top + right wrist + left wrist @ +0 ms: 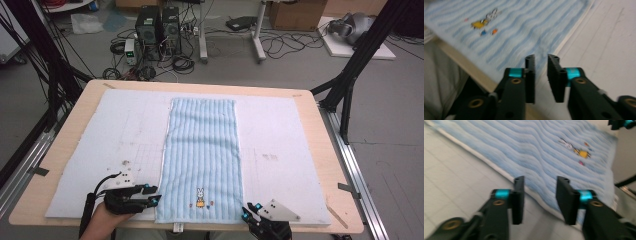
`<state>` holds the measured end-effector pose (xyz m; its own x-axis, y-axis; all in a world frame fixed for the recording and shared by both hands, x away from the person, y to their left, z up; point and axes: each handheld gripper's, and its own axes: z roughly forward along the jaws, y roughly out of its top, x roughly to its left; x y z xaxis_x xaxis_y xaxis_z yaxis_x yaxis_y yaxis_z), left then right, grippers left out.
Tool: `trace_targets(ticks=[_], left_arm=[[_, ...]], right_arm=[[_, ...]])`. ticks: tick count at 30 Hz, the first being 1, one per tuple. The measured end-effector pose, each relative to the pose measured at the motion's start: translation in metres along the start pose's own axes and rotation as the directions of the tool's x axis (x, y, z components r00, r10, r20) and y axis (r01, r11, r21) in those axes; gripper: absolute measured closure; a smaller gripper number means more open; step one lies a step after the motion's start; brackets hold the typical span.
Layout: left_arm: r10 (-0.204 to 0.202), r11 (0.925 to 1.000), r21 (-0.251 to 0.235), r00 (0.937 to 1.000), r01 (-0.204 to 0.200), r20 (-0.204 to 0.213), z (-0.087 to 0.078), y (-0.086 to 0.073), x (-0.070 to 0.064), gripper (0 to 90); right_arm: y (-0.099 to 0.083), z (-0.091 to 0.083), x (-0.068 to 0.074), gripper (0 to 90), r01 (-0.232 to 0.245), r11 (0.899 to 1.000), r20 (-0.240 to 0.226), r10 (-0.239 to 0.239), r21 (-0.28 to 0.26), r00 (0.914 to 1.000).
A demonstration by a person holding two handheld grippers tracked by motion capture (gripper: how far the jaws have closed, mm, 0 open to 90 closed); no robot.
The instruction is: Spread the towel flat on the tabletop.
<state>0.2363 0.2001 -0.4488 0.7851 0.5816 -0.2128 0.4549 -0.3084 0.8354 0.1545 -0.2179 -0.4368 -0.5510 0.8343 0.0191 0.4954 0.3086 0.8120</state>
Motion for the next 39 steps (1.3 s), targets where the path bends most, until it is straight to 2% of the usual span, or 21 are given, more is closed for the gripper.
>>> trace_targets(ticks=[1,2,4,7,8,9,10,13,18,20,21,22,25,27,29,31,34,35,36,37,39], left_arm=[[-0.028,0.9986,-0.045,0.9993,0.027,-0.025,0.0,0.005,0.005,45.9],[-0.028,0.9986,-0.045,0.9993,0.027,-0.025,0.0,0.005,0.005,45.6],[-0.054,0.9943,-0.095,0.9966,0.048,-0.063,0.001,0.013,0.013,45.2],[-0.062,0.9932,-0.104,0.9942,0.052,-0.088,0.004,0.02,0.021,45.3],[-0.062,0.9932,-0.104,0.9942,0.052,-0.088,0.004,0.02,0.021,45.3],[-0.067,0.9929,-0.104,0.9934,0.057,-0.093,0.005,0.021,0.024,45.3],[-0.074,0.9922,-0.107,0.9925,0.063,-0.097,0.006,0.022,0.026,45.3],[-0.092,0.9913,-0.104,0.9903,0.081,-0.104,0.008,0.023,0.033,45.6],[-0.111,0.9905,-0.093,0.988,0.101,-0.108,0.012,0.024,0.038,46.6],[-0.103,0.9916,-0.089,0.9885,0.094,-0.111,0.014,0.025,0.038,46.6],[-0.104,0.9919,-0.085,0.9881,0.094,-0.114,0.016,0.026,0.038,46.6],[-0.103,0.9923,-0.082,0.9876,0.094,-0.118,0.018,0.027,0.039,46.5],[-0.107,0.9931,-0.062,0.985,0.099,-0.136,0.027,0.032,0.04,46.5],[-0.108,0.994,-0.035,0.9831,0.104,-0.148,0.035,0.035,0.04,46.4],[-0.109,0.9941,-0.012,0.9828,0.108,-0.149,0.042,0.036,0.039,47.0],[-0.092,0.9954,0.011,0.9856,0.095,-0.142,0.047,0.035,0.036,51.8],[-0.043,0.9975,0.049,0.9858,0.051,-0.162,0.052,0.036,0.031,61.7],[-0.025,0.9975,0.061,0.9869,0.035,-0.16,0.053,0.036,0.03,66.8],[0.018,0.9967,0.081,0.9865,-0.005,-0.163,0.053,0.036,0.026,80.4],[0.018,0.9967,0.081,0.9865,-0.005,-0.163,0.053,0.036,0.026,85.8],[0.031,0.9962,0.085,0.9843,-0.017,-0.174,0.053,0.035,0.023,87.2]], right_arm=[[0.007,0.004,-0.005,64.9,-0.026,1.0,0.009,0.026,-0.014,0.9996],[0.007,0.004,-0.005,64.9,-0.026,1.0,0.009,0.026,-0.014,0.9996],[0.015,0.02,-0.01,64.9,-0.04,0.999,0.004,0.04,-0.001,0.9992],[0.021,0.037,-0.008,67.9,-0.014,0.999,-0.005,0.014,0.039,0.9999],[0.021,0.037,-0.008,67.9,-0.014,0.999,-0.005,0.014,0.039,0.9999],[0.021,0.046,-0.008,73.8,0.009,0.997,-0.006,-0.009,0.08,0.9999],[0.021,0.046,-0.008,73.8,0.009,0.997,-0.006,-0.009,0.08,0.9999],[0.018,0.047,-0.008,87.6,0.019,0.996,-0.032,-0.017,0.084,0.9993],[0.013,0.035,-0.009,88.7,0.071,0.992,-0.067,-0.064,0.108,0.9957],[0.008,0.029,-0.011,88.6,0.067,0.993,-0.082,-0.06,0.097,0.9949],[0.006,0.027,-0.012,85.2,0.064,0.994,-0.098,-0.055,0.087,0.9937],[0.006,0.027,-0.012,75.1,0.064,0.995,-0.093,-0.057,0.077,0.994],[0.008,0.026,-0.013,67.9,0.028,0.999,-0.103,-0.024,0.042,0.9944],[0.013,0.025,-0.019,61.0,-0.011,1.0,-0.065,0.011,-0.004,0.9978],[0.015,0.026,-0.021,59.3,-0.02,1.0,-0.045,0.019,-0.011,0.9988],[0.017,0.028,-0.027,58.1,-0.047,0.999,-0.011,0.047,-0.01,0.9988],[0.018,0.033,-0.033,58.0,-0.07,0.998,0.007,0.07,-0.011,0.9975],[0.018,0.034,-0.033,58.0,-0.077,0.997,0.012,0.077,-0.01,0.997],[0.019,0.037,-0.034,57.8,-0.078,0.997,0.014,0.078,-0.008,0.9968],[0.019,0.037,-0.034,57.8,-0.078,0.997,0.014,0.078,-0.008,0.9968],[0.02,0.043,-0.034,57.8,-0.087,0.996,0.016,0.087,0.007,0.9961]])
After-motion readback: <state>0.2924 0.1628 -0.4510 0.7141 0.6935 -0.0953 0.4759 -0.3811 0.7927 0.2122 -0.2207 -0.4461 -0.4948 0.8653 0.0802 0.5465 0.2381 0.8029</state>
